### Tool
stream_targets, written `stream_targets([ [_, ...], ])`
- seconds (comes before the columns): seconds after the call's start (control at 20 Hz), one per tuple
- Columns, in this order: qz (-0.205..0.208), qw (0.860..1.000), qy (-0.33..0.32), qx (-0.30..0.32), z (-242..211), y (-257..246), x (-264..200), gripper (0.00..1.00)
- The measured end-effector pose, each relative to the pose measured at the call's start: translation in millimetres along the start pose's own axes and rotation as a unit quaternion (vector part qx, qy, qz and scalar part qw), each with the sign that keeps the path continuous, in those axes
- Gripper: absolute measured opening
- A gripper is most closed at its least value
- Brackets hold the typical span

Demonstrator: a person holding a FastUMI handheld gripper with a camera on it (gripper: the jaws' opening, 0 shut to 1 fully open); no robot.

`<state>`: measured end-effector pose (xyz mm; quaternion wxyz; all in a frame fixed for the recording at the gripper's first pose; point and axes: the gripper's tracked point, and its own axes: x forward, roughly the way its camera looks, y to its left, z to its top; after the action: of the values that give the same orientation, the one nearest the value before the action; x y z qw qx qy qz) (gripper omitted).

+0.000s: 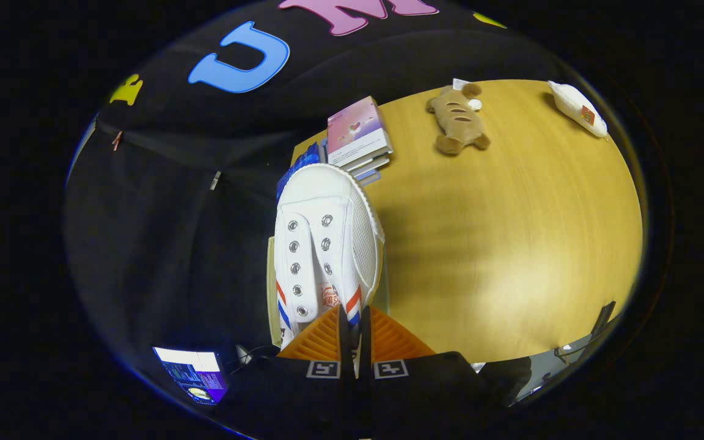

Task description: Open the storage box then place both shoes into the box .Put the left shoe in first, then the right shoe, with the right side of both shoes facing outward in a uniform manner.

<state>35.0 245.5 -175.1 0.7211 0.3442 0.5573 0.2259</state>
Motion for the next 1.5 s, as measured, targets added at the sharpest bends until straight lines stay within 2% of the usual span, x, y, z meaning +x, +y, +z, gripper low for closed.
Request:
stream_targets([
  [0.4,-0.027,0.998,0.051,-0.029,-29,65,64,0.05],
  [0.75,-0.118,0.987,0.089,-0.058,-58,42,107,0.05],
  [0.85,-0.132,0.985,0.096,-0.065,-63,37,114,0.05],
  [0.95,-0.125,0.984,0.102,-0.069,-66,38,119,0.08],
  [1.0,-0.113,0.986,0.104,-0.064,-67,43,122,0.13],
  [1.05,-0.087,0.989,0.106,-0.052,-66,55,122,0.23],
  [1.1,-0.07,0.991,0.106,-0.042,-65,64,120,0.26],
  [1.15,-0.059,0.992,0.102,-0.038,-61,69,121,0.35],
  [1.2,-0.055,0.993,0.098,-0.04,-57,70,119,0.48],
  [1.25,-0.053,0.993,0.098,-0.044,-57,71,119,0.75],
  [1.35,-0.053,0.993,0.099,-0.047,-58,69,115,0.97],
  [1.5,-0.055,0.993,0.088,-0.05,-56,64,112,0.99],
])
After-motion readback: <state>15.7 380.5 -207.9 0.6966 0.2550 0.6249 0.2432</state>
